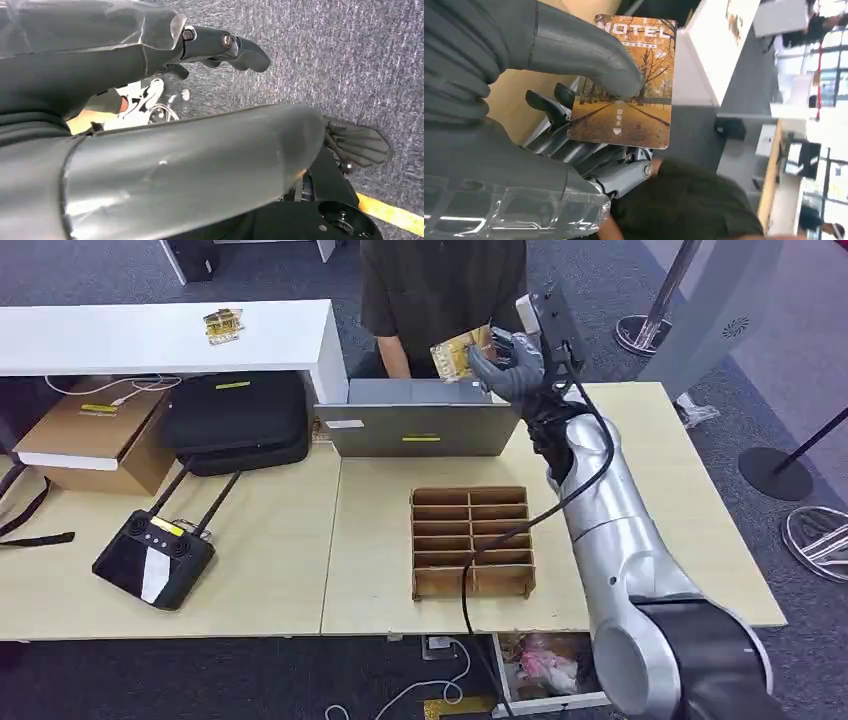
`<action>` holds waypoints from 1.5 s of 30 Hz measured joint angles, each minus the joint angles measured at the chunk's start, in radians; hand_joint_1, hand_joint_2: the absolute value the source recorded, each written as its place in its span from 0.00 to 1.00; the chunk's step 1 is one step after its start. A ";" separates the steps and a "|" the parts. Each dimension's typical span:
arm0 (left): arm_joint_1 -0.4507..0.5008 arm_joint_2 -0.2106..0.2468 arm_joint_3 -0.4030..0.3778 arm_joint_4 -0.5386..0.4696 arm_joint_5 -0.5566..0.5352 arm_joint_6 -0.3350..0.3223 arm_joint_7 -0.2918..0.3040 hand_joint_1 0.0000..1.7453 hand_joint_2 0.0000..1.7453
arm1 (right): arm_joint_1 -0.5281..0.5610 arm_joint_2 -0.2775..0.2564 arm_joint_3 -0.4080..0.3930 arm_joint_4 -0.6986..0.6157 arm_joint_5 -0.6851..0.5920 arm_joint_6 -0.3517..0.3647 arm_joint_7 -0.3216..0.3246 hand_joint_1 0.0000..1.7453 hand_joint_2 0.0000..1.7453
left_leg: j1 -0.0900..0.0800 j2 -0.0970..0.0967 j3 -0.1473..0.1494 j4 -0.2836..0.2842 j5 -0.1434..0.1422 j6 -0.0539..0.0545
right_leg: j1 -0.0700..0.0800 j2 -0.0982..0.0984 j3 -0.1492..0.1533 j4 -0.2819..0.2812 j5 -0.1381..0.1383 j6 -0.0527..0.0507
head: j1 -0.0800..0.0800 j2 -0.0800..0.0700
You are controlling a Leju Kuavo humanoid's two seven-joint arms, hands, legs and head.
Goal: Pass the card to the sensor for recognition and then transmit it.
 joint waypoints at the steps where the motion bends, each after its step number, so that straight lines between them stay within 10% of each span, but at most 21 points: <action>1: 0.000 0.000 0.003 0.000 0.003 0.000 0.000 0.00 0.00 | -0.001 -0.013 0.016 0.000 0.026 -0.031 -0.002 1.00 1.00 | 0.000 0.000 0.000 0.000 0.000 0.000 | 0.000 0.000 0.000 0.000 0.000 0.000 | 0.000 0.000; 10: 0.003 0.000 0.047 0.000 0.036 0.008 -0.001 0.00 0.00 | -0.025 -0.212 0.144 0.000 0.295 -0.259 0.050 1.00 1.00 | 0.000 -0.001 0.000 0.001 0.000 0.001 | 0.000 -0.002 0.000 -0.001 0.000 0.000 | 0.000 0.000; 25: 0.016 0.005 0.082 0.000 0.035 0.021 -0.006 0.00 0.00 | 0.331 -0.533 0.012 -0.153 0.317 -0.205 -0.002 1.00 1.00 | 0.000 -0.006 0.000 0.001 -0.005 0.005 | 0.000 -0.006 0.004 -0.003 -0.003 0.005 | -0.001 0.000; 45: 0.017 -0.005 0.097 0.000 0.017 0.032 -0.006 0.00 0.00 | 0.668 -0.566 -0.178 -0.355 0.312 -0.178 0.005 1.00 1.00 | -0.001 -0.005 0.000 0.000 -0.007 0.005 | -0.001 -0.005 0.004 -0.003 -0.005 0.006 | -0.001 0.000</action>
